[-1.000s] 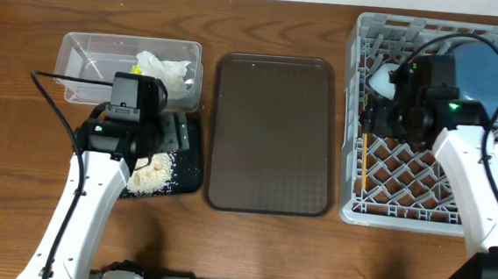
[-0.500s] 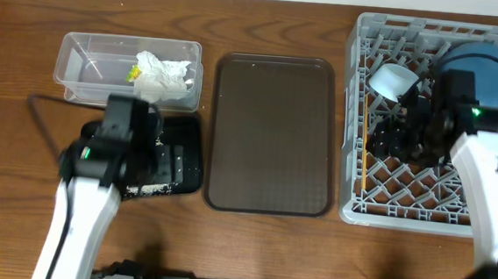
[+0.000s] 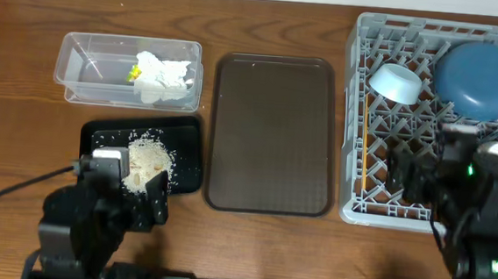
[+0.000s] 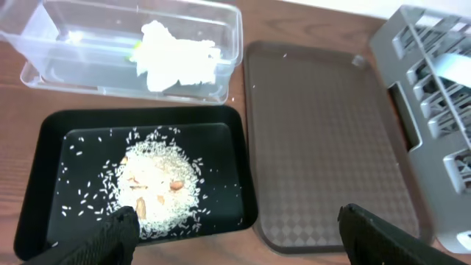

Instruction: Sort waste into correct bins and load items into the dishwasher rack

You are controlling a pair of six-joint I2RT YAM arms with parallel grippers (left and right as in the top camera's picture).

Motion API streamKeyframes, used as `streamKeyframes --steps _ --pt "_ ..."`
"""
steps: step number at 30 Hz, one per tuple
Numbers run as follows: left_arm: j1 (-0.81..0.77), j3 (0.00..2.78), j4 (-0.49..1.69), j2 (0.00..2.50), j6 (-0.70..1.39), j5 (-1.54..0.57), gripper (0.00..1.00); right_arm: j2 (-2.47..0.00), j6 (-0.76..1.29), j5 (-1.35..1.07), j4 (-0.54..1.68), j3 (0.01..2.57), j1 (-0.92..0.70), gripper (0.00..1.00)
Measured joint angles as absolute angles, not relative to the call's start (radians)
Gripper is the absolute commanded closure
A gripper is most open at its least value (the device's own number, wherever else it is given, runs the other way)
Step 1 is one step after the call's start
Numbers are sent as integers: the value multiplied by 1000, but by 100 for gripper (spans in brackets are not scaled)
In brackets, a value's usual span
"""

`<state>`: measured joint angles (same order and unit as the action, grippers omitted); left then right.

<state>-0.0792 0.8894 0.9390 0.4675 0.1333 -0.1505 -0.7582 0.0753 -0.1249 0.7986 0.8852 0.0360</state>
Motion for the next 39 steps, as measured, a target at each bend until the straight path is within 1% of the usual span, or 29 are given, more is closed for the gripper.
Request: streamKeyframes --steps 1,6,14,31,35,39 --pt "-79 889 939 461 133 -150 2 -745 75 -122 804 883 36 1" --pt "-79 889 940 458 130 -150 2 -695 76 -114 849 881 36 1" --pt "-79 889 939 458 130 -150 2 -694 80 -111 928 880 36 1" --pt "-79 889 939 458 130 -150 1 -666 80 -96 942 872 36 1" --pt "-79 889 939 458 130 -150 1 -585 79 -90 875 823 29 1" --pt "-79 888 939 458 130 -150 1 -457 80 -89 680 690 24 1"
